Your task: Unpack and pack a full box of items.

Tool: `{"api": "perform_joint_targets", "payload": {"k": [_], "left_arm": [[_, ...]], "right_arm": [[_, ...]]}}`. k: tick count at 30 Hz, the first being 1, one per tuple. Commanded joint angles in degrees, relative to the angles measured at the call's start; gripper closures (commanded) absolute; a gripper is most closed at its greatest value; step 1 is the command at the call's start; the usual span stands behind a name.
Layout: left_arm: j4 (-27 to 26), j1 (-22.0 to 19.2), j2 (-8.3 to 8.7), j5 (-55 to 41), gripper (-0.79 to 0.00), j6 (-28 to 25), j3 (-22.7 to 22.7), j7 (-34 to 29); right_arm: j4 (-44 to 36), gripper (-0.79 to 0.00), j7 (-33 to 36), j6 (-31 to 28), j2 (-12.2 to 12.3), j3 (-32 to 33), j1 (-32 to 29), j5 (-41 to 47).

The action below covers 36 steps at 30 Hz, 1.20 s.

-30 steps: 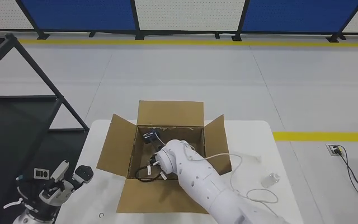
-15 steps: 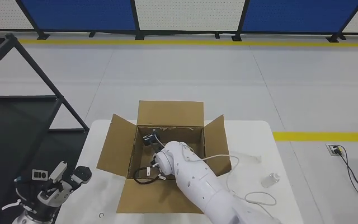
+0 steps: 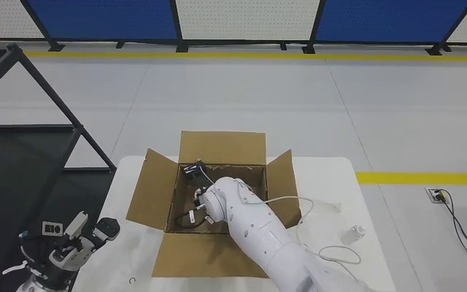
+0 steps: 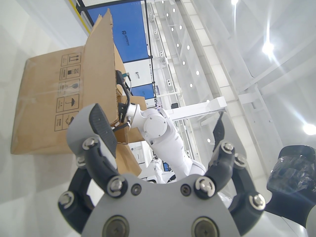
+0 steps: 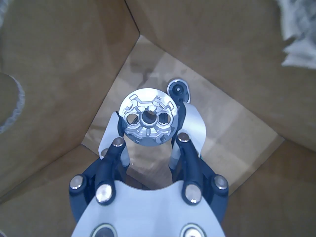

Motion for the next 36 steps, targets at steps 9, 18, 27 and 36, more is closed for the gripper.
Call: {"api": "perform_joint_targets", "payload": {"k": [9, 18, 27, 36], "left_arm": [[-0.6, -1.8, 0.02, 1.9, -0.785, 1.2, 2.7, -0.9], [-0.8, -3.1, 0.06, 3.3, -0.785, 1.9, 4.3, -1.1], [-0.1, -3.8, 0.08, 2.9, -0.785, 2.2, 3.3, 0.9], [1.7, -3.9, 0.30, 2.4, -0.785, 3.2, 0.0, 2.2]], "right_arm": [[-6.3, 0.000, -1.5, -1.2, 3.6, 2.7, -1.0, -1.9], [-38.1, 0.000, 6.9, 5.2, 13.2, 11.4, -13.6, -13.1], [-86.9, 0.000, 22.4, -2.3, 22.3, 28.2, -41.8, -29.9], [-97.5, 0.000, 21.8, -7.0, 23.6, 32.1, -47.7, -30.1]]}}
